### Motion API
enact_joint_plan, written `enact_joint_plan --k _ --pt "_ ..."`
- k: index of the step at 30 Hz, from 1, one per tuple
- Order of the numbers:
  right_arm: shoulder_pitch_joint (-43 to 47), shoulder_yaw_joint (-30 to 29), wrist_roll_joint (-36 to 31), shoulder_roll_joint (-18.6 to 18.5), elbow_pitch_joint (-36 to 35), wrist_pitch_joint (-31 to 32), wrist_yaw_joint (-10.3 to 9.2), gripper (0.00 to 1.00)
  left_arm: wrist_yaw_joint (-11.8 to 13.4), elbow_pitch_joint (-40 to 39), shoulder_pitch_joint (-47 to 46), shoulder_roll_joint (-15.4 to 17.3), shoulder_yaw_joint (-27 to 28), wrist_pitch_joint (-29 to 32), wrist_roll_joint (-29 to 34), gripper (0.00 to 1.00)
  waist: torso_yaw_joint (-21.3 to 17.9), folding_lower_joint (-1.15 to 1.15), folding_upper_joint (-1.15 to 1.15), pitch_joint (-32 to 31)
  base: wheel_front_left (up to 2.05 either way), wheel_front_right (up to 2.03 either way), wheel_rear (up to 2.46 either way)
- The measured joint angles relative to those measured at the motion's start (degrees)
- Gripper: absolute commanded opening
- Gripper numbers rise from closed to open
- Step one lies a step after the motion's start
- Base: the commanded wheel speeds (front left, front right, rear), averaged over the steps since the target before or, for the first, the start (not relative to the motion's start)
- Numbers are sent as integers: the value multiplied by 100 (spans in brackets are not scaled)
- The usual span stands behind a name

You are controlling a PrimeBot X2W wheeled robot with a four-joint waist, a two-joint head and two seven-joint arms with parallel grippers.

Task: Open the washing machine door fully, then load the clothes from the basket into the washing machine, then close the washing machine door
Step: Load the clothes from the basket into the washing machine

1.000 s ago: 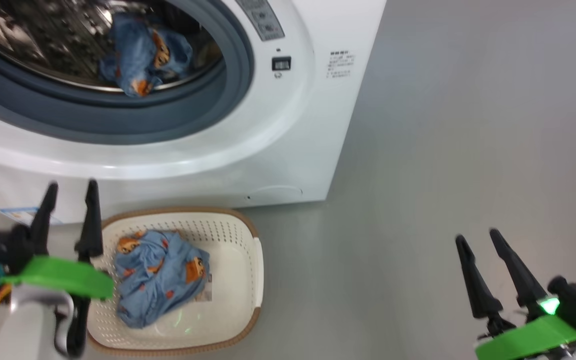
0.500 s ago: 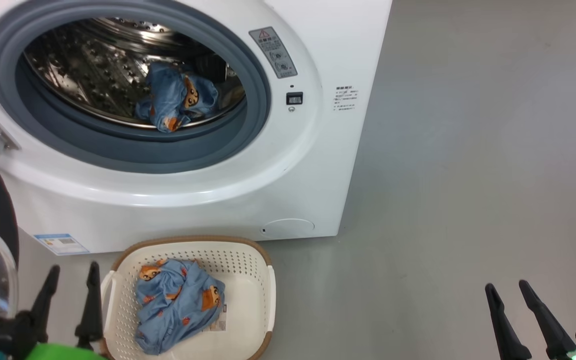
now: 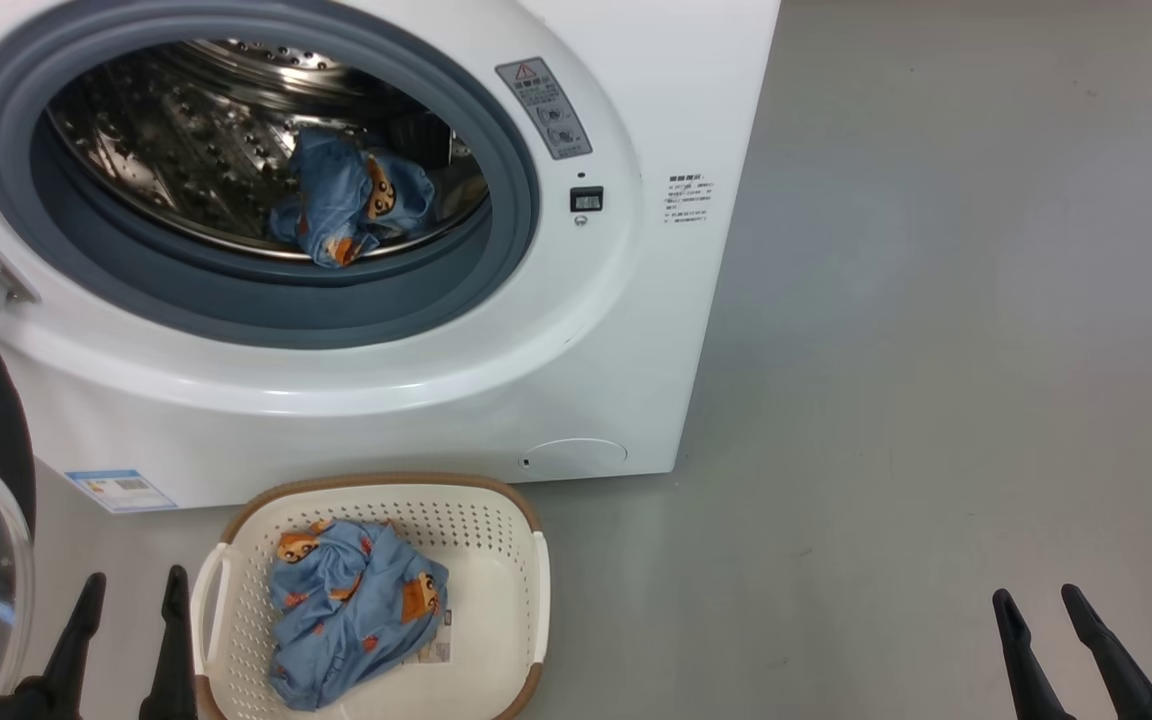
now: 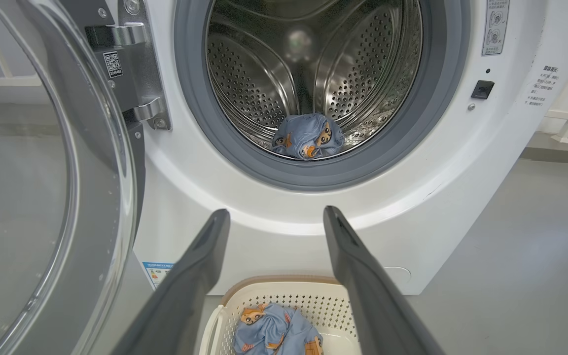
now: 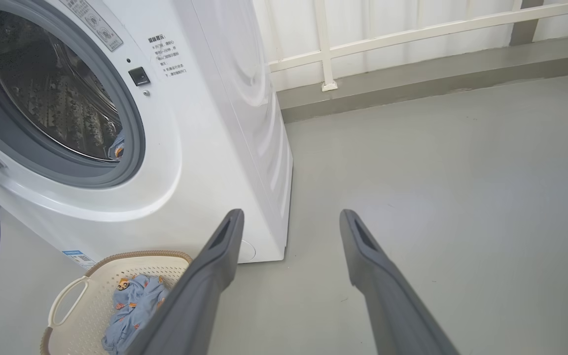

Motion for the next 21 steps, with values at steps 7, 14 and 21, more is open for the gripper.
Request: enact_joint_plan --k 7,14,21 --pt "-9 8 -1 96 -27 1 0 100 0 -43 -1 -51 -3 0 1 100 -10 0 0 107 0 0 0" --pt "-124 29 -40 168 -31 1 0 100 0 58 -21 -45 -211 0 -1 100 -39 0 0 285 0 0 0" --pt "-435 132 -77 342 -38 0 0 100 0 512 -250 -13 -636 1 -68 100 -63 0 0 553 0 0 0"
